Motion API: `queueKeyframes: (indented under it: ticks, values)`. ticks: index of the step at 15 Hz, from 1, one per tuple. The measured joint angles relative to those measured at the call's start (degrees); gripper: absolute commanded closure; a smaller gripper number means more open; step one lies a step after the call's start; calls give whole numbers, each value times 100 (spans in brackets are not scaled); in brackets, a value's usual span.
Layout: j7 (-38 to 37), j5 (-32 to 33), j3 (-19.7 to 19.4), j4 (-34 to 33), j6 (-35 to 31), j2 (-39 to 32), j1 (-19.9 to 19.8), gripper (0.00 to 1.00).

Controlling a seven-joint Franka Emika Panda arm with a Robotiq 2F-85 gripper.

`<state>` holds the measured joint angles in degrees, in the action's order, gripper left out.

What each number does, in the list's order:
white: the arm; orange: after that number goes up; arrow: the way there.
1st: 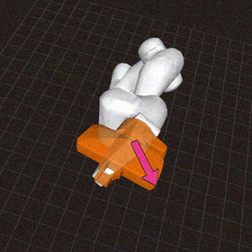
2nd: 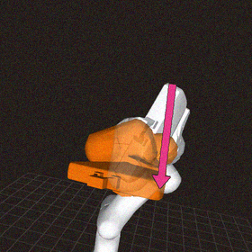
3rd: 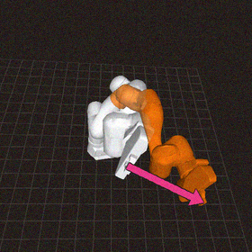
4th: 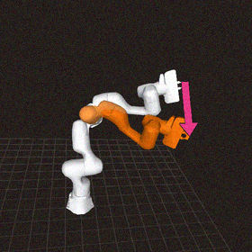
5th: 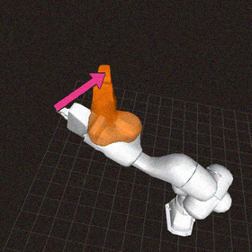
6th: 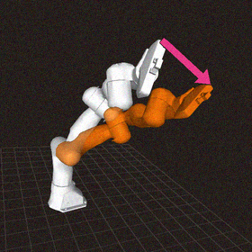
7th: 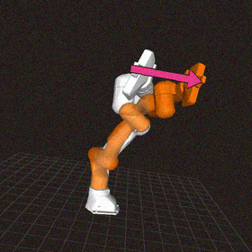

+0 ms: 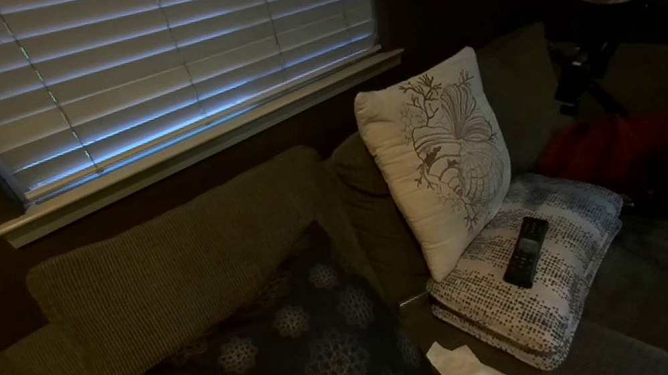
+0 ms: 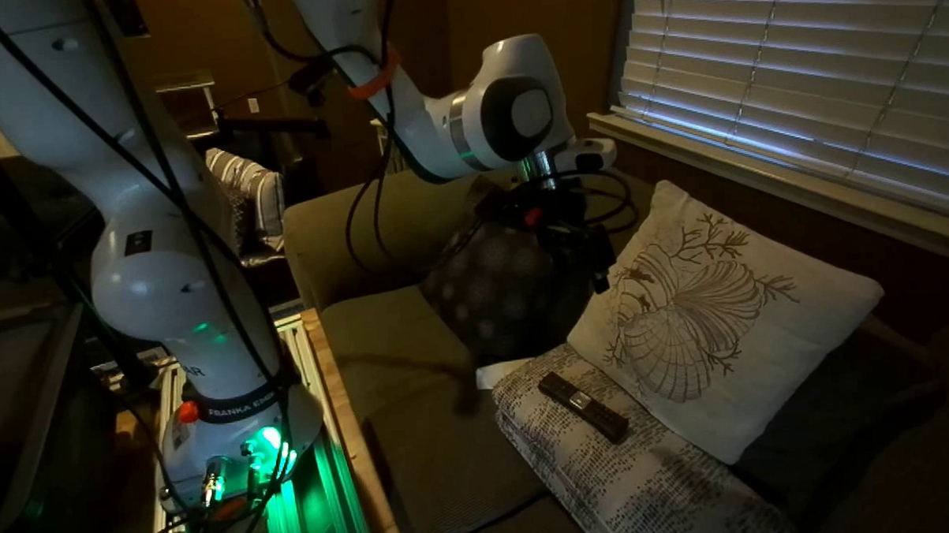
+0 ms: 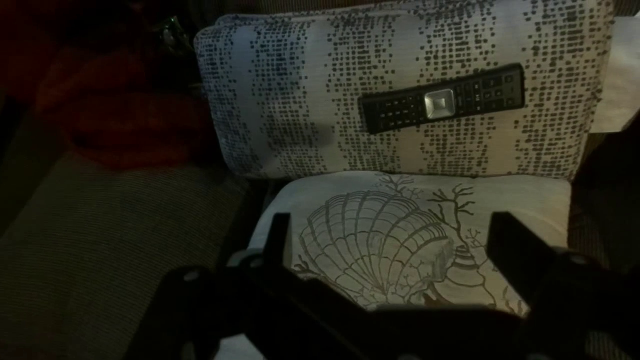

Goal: Make the white pillow sit straight

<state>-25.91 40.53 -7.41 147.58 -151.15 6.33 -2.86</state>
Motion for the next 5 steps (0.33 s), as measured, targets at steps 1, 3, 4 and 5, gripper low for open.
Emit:
queueKeyframes:
  ticks: [1,3,4,5]
  values:
    - [0,-2,3,30,-7,21,-9,0]
    - [0,-6,9,59,-13,44,-11,0]
    - [0,-7,13,63,-14,50,-12,0]
    - [0,-8,15,64,-14,54,-13,0]
